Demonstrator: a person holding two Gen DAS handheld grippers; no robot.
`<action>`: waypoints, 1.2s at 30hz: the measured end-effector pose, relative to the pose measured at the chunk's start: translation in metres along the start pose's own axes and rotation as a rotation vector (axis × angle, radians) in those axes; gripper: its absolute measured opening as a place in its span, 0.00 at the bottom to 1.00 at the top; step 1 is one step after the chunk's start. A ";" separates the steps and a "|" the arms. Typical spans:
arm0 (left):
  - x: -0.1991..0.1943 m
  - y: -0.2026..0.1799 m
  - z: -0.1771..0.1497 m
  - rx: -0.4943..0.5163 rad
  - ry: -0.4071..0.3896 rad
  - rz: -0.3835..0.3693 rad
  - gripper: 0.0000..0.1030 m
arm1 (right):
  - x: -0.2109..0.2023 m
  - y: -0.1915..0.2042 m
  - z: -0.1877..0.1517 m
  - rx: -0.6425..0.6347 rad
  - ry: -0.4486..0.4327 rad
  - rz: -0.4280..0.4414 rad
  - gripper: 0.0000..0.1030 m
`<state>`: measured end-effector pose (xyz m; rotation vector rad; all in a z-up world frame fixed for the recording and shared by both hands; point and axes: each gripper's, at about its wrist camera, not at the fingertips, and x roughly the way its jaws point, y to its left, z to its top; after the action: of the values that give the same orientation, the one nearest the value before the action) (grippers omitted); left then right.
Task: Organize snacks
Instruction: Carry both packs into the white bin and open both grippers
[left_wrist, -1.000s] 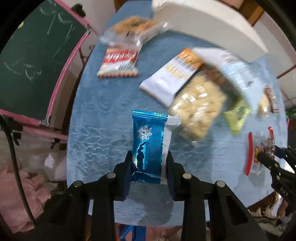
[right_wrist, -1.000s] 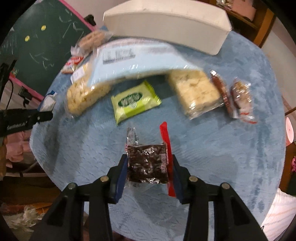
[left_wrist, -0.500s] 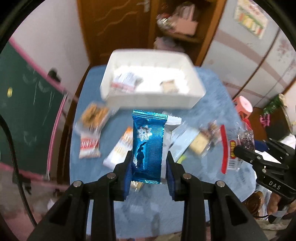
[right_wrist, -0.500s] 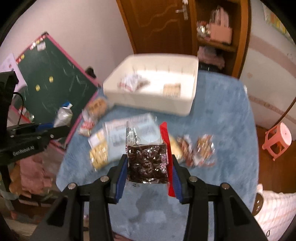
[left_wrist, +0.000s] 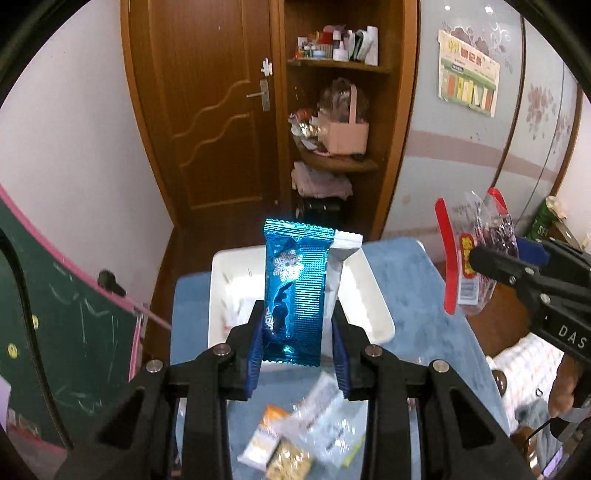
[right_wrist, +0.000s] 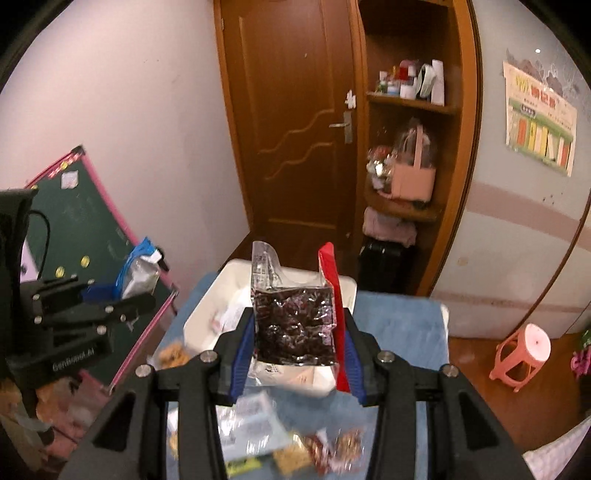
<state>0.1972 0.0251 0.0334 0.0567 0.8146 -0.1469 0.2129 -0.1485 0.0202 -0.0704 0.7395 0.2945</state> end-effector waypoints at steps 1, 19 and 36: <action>0.003 0.001 0.006 -0.003 -0.002 -0.001 0.30 | 0.004 0.001 0.008 0.001 -0.005 -0.001 0.42; 0.139 0.019 0.020 -0.056 0.145 0.009 0.30 | 0.136 0.001 0.018 0.034 0.181 -0.013 0.43; 0.160 0.018 0.013 -0.043 0.164 0.054 0.86 | 0.180 -0.014 0.001 0.089 0.294 -0.030 0.49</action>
<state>0.3173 0.0238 -0.0742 0.0500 0.9784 -0.0745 0.3442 -0.1189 -0.1007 -0.0406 1.0413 0.2249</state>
